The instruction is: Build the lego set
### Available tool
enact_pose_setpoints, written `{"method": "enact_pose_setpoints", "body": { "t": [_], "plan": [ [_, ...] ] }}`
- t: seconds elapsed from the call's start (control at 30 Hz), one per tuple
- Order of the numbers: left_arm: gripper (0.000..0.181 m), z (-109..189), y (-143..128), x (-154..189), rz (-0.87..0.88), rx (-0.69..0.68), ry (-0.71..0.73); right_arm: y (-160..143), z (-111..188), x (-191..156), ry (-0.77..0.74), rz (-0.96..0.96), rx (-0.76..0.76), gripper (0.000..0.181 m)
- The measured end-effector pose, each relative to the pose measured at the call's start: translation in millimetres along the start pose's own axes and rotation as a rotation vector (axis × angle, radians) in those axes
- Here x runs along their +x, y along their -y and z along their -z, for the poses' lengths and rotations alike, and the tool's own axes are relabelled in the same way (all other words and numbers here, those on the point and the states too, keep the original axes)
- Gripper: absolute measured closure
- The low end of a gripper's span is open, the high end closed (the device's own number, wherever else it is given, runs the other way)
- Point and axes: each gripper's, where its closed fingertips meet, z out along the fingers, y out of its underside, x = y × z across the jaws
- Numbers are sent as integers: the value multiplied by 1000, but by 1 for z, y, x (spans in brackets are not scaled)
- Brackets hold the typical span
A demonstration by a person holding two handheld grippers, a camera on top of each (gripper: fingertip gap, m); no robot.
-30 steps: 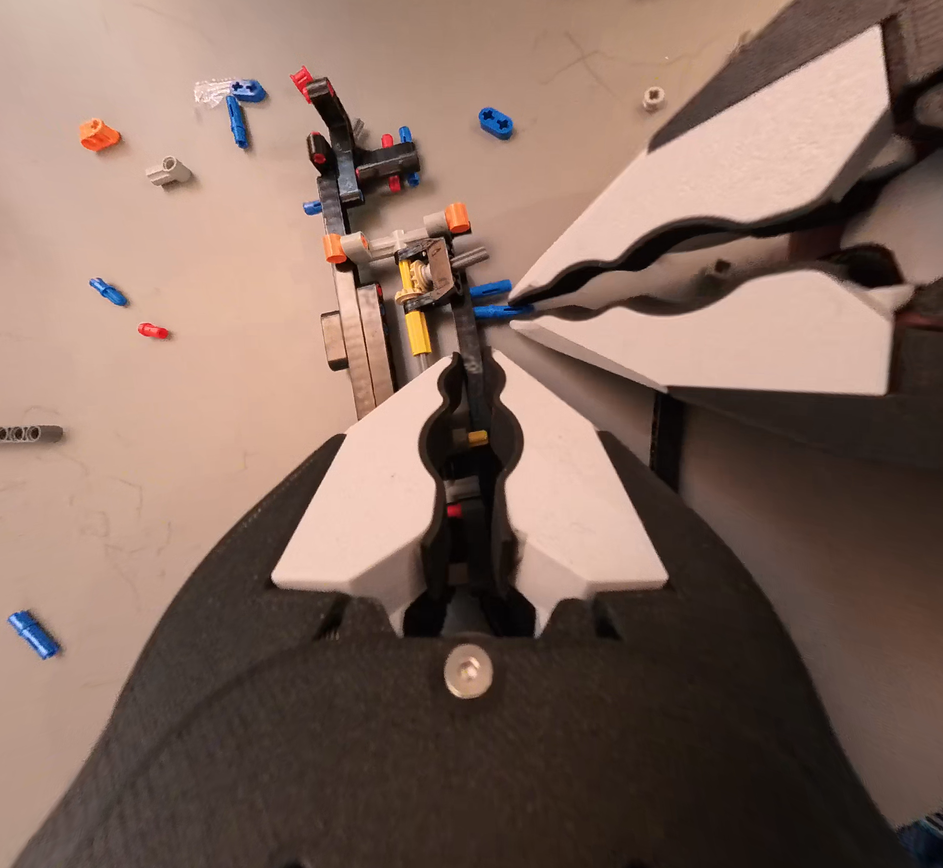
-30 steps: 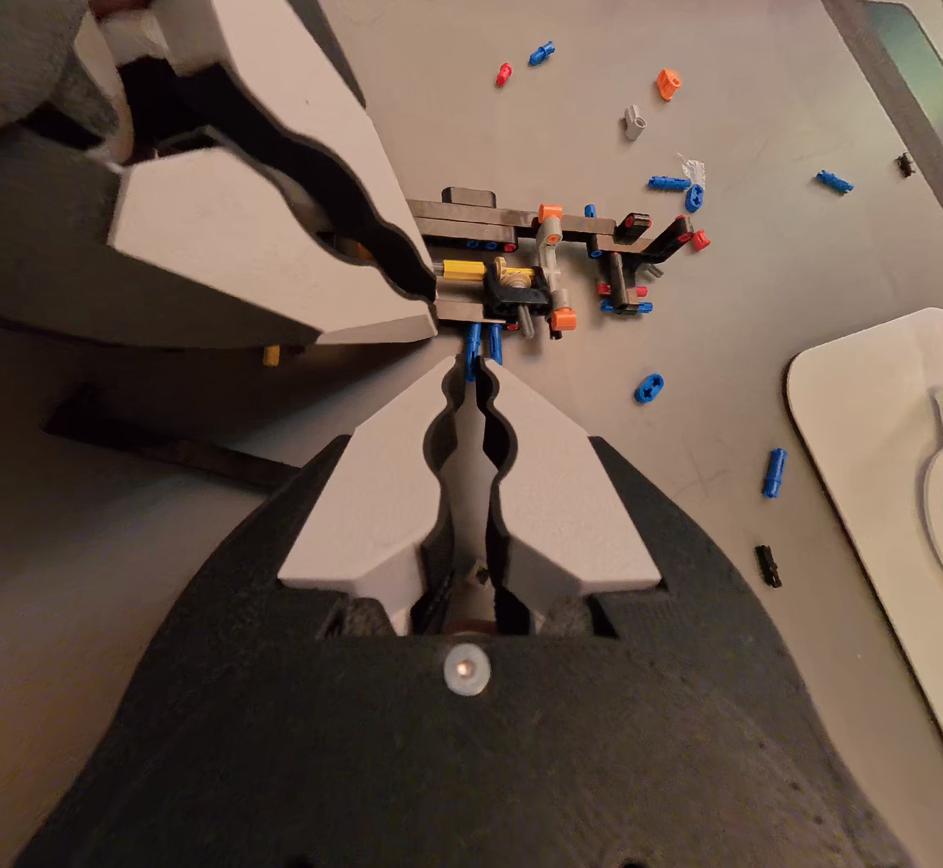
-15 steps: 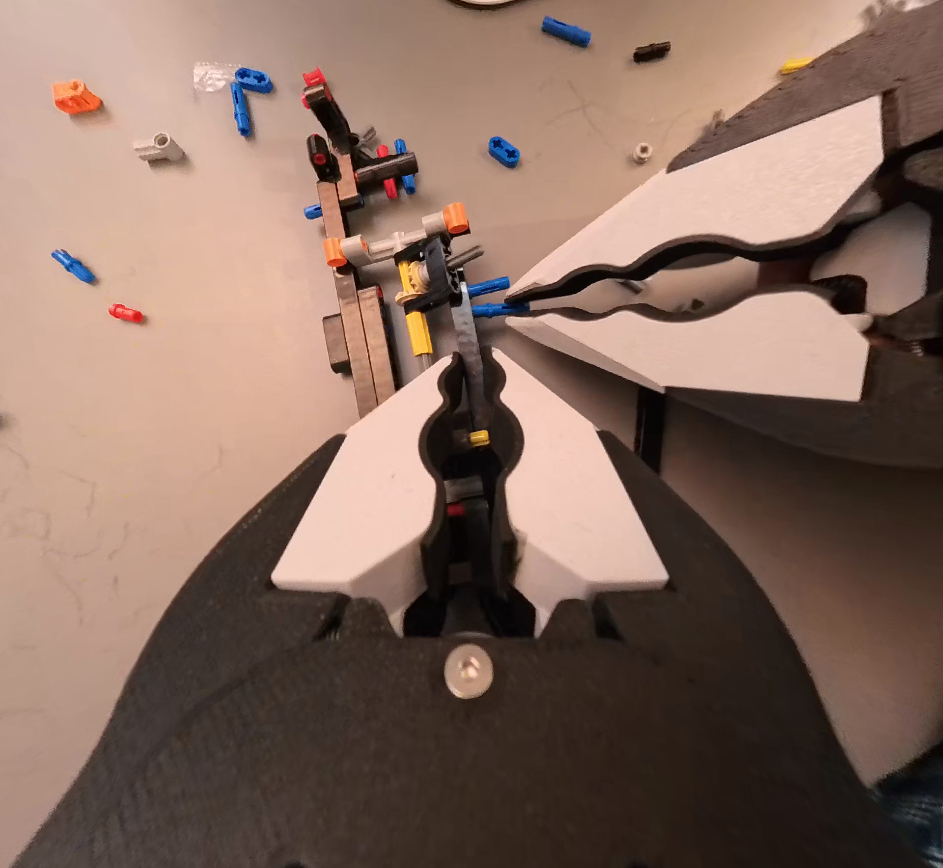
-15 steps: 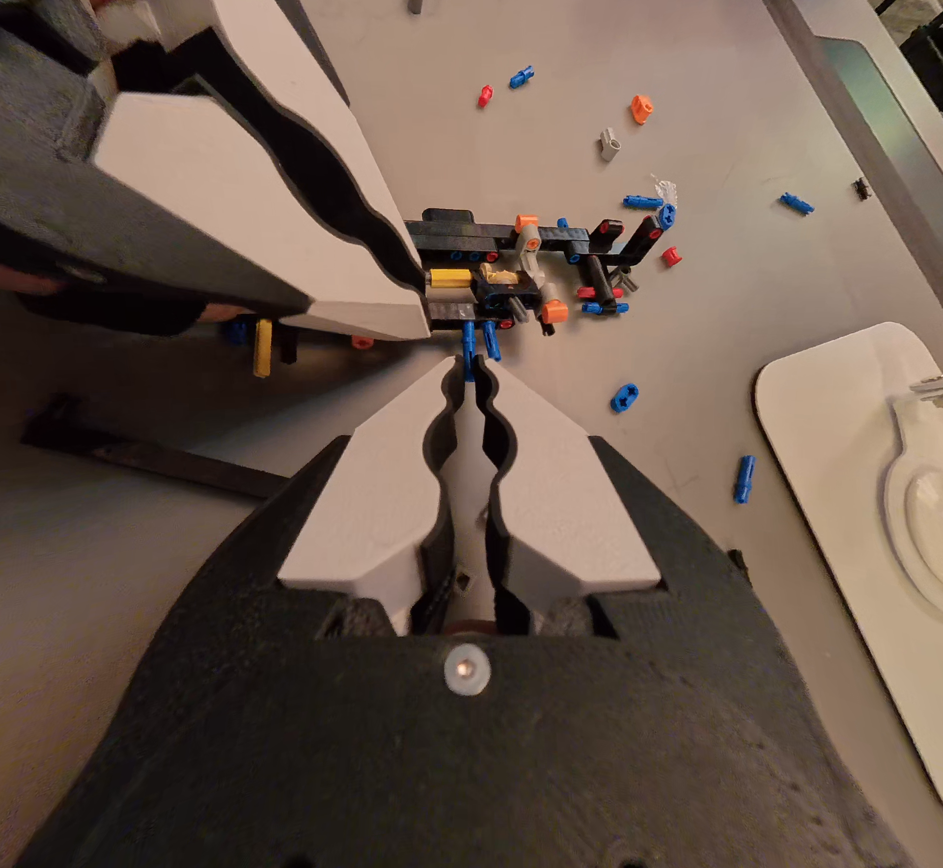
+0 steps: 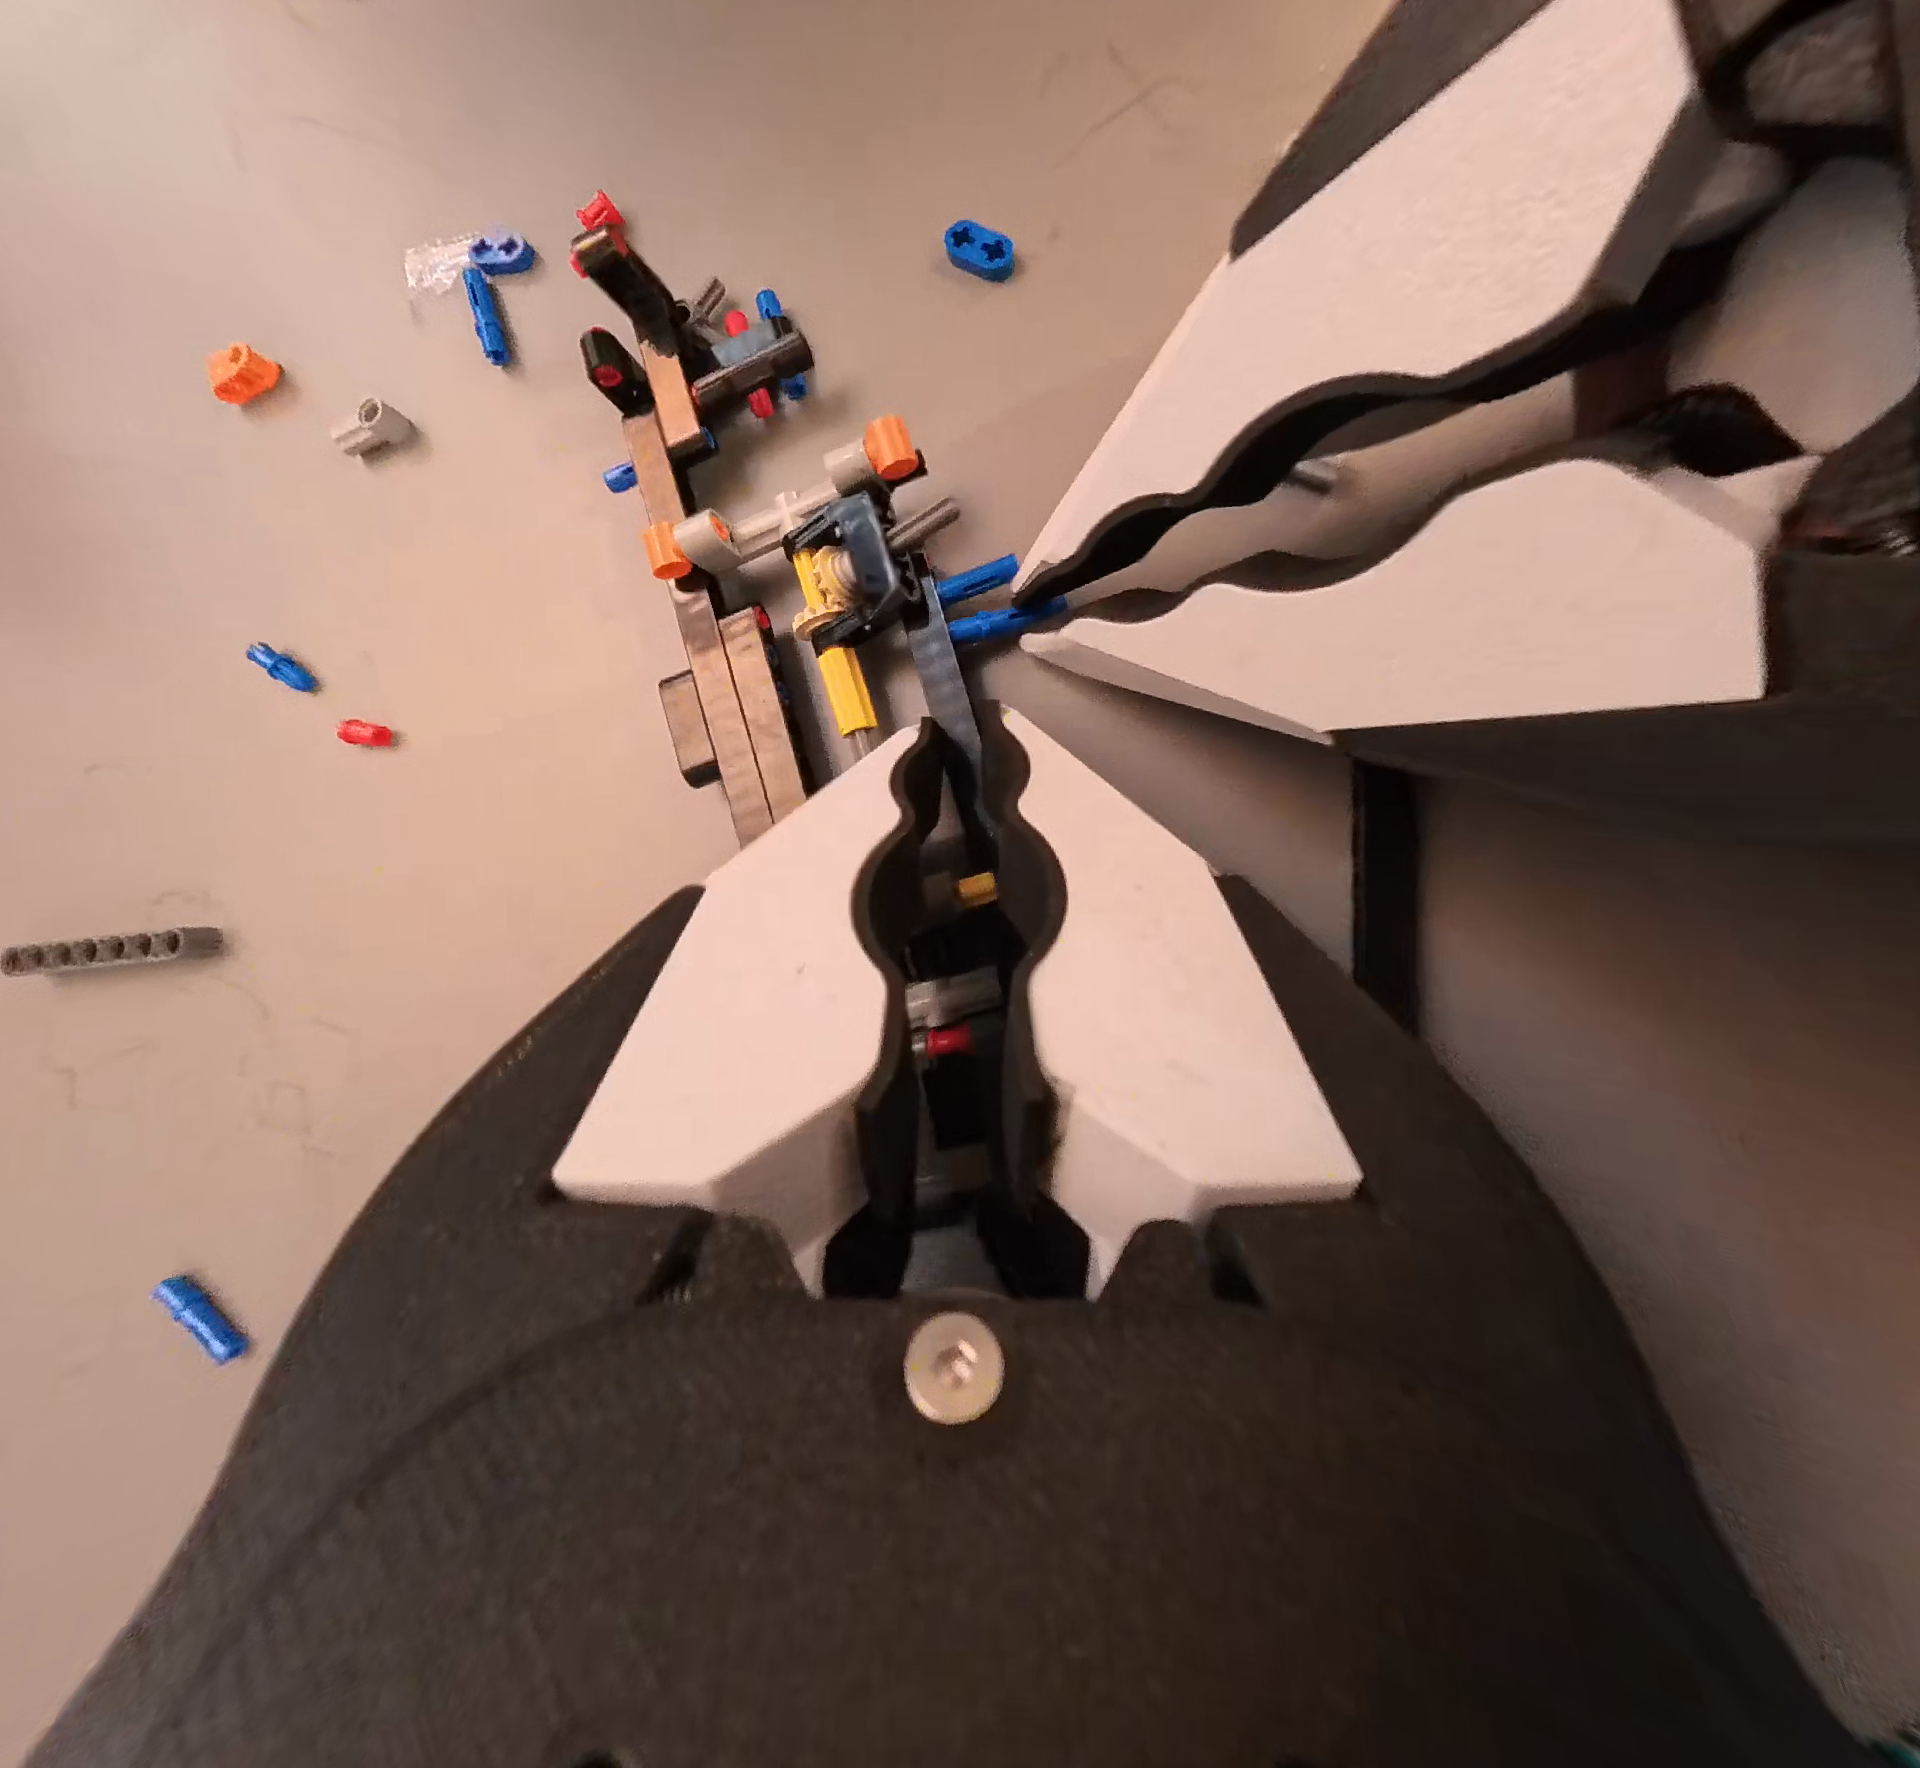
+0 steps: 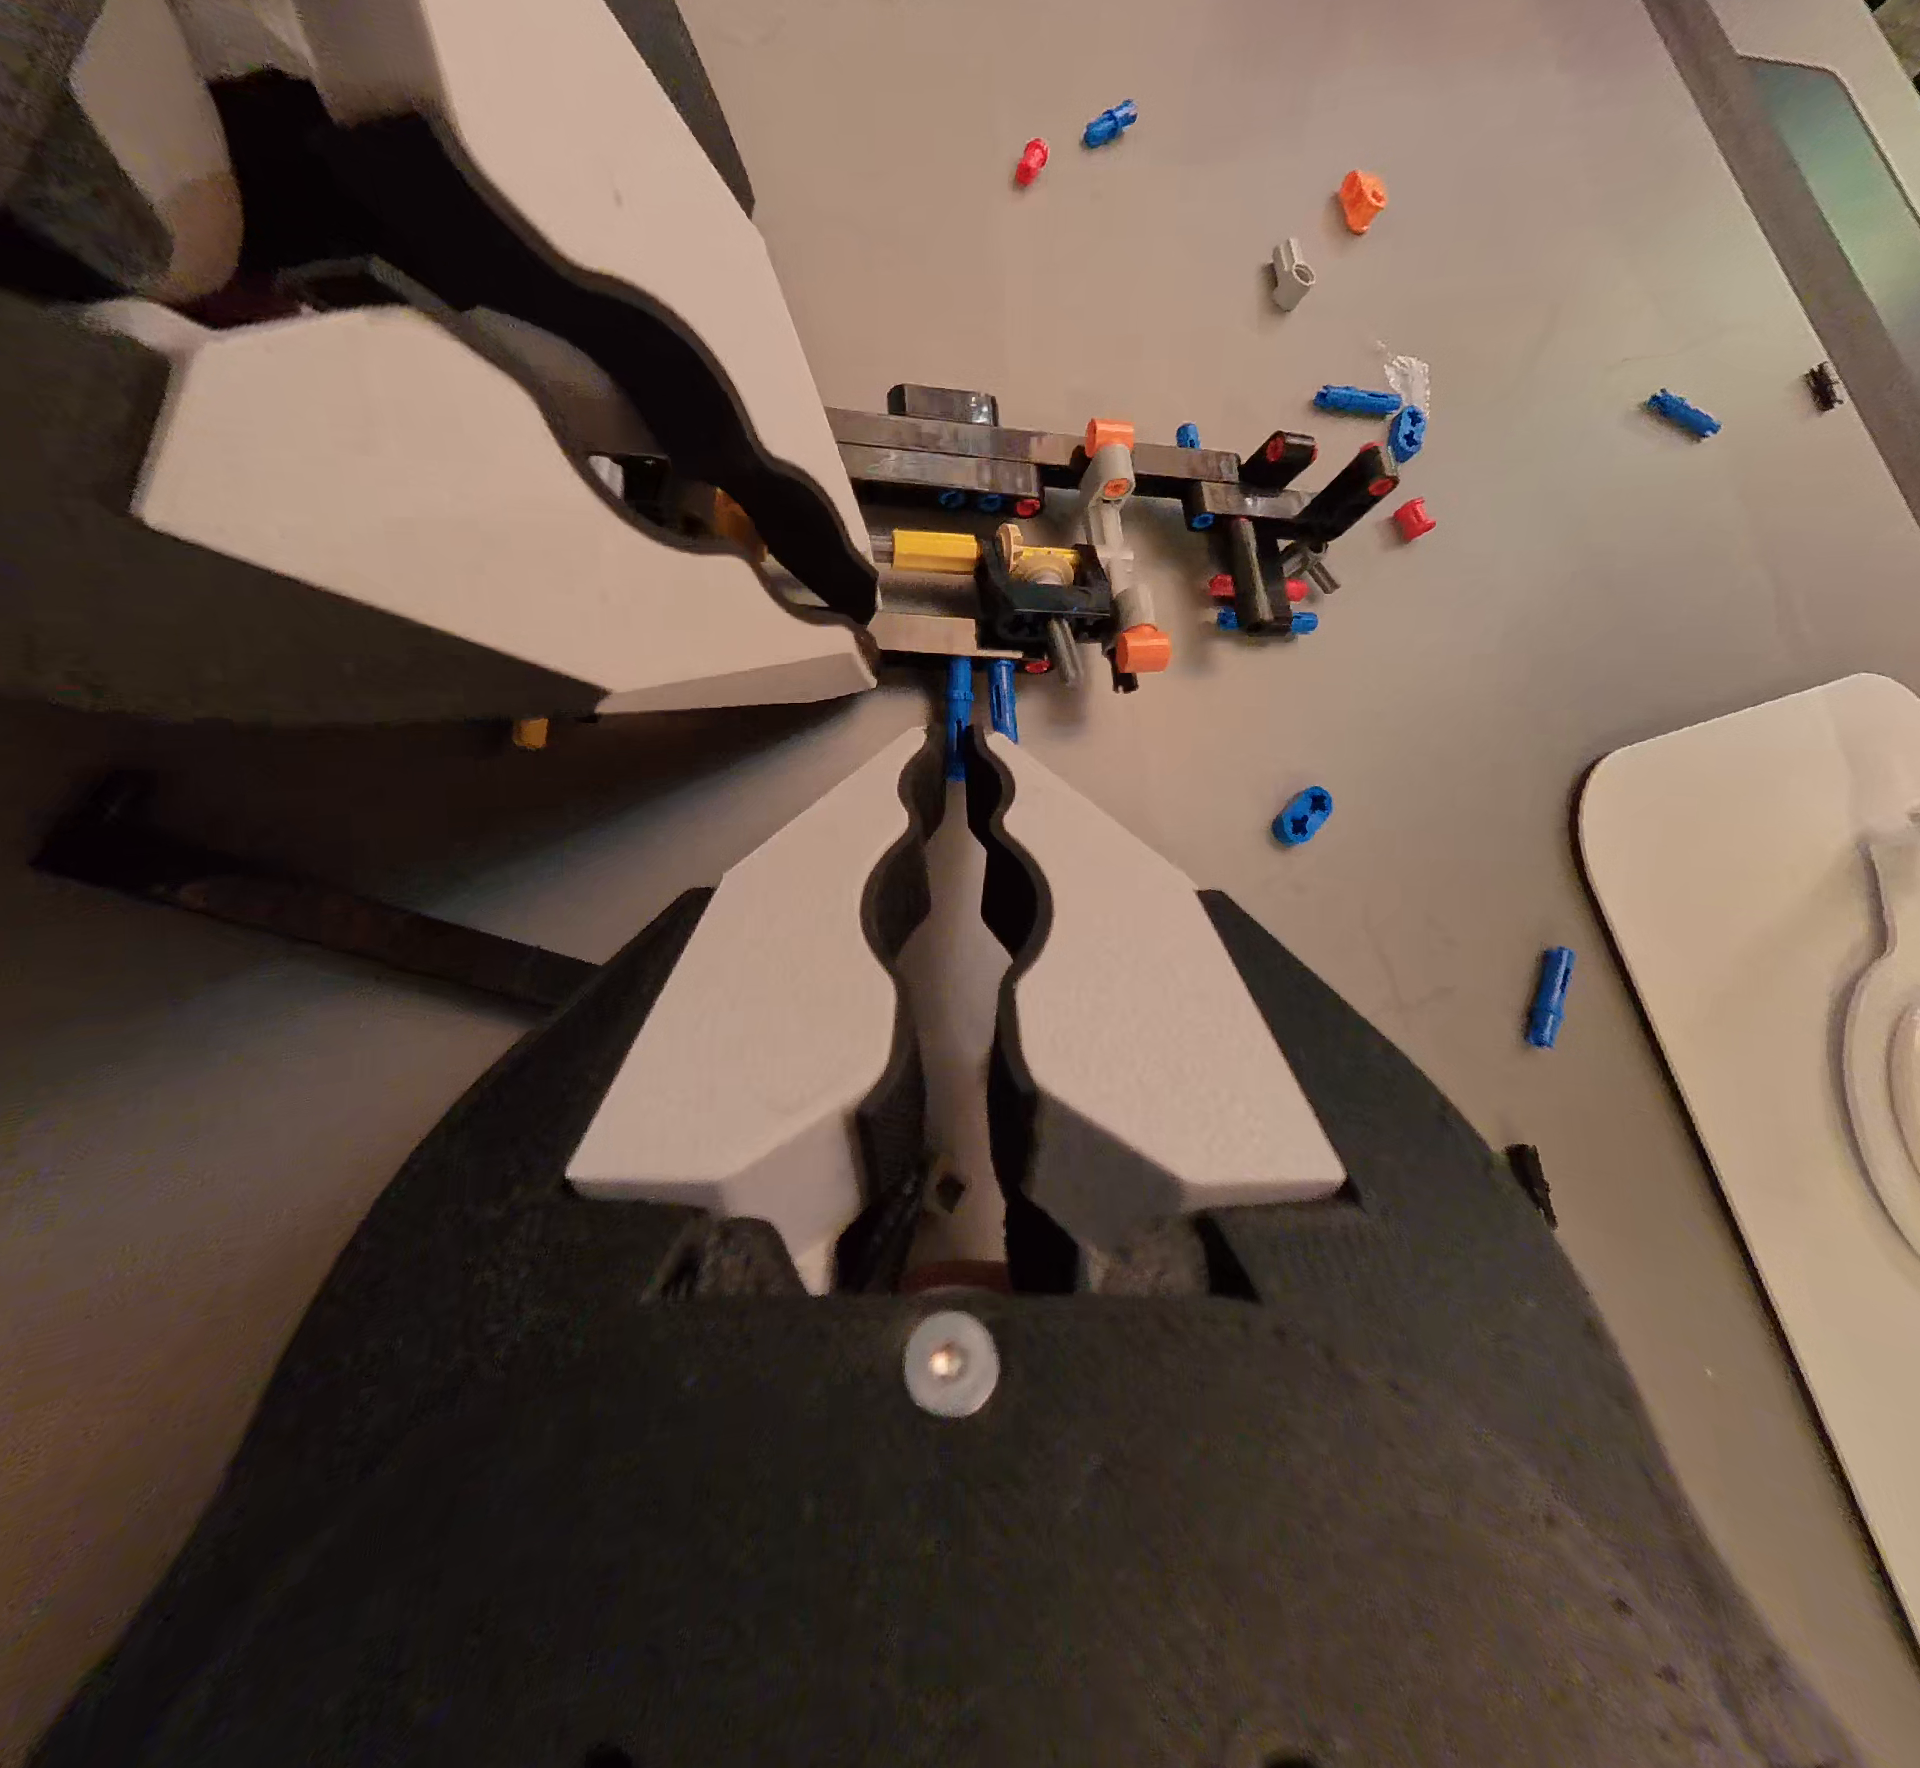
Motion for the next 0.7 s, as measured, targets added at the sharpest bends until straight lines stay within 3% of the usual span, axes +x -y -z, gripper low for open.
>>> {"method": "enact_pose_setpoints", "body": {
  "t": [0.7],
  "plan": [
    [175,0,-1,3,-28,5,-39,3,2,-4,86,-2,28,179]
  ]
}}
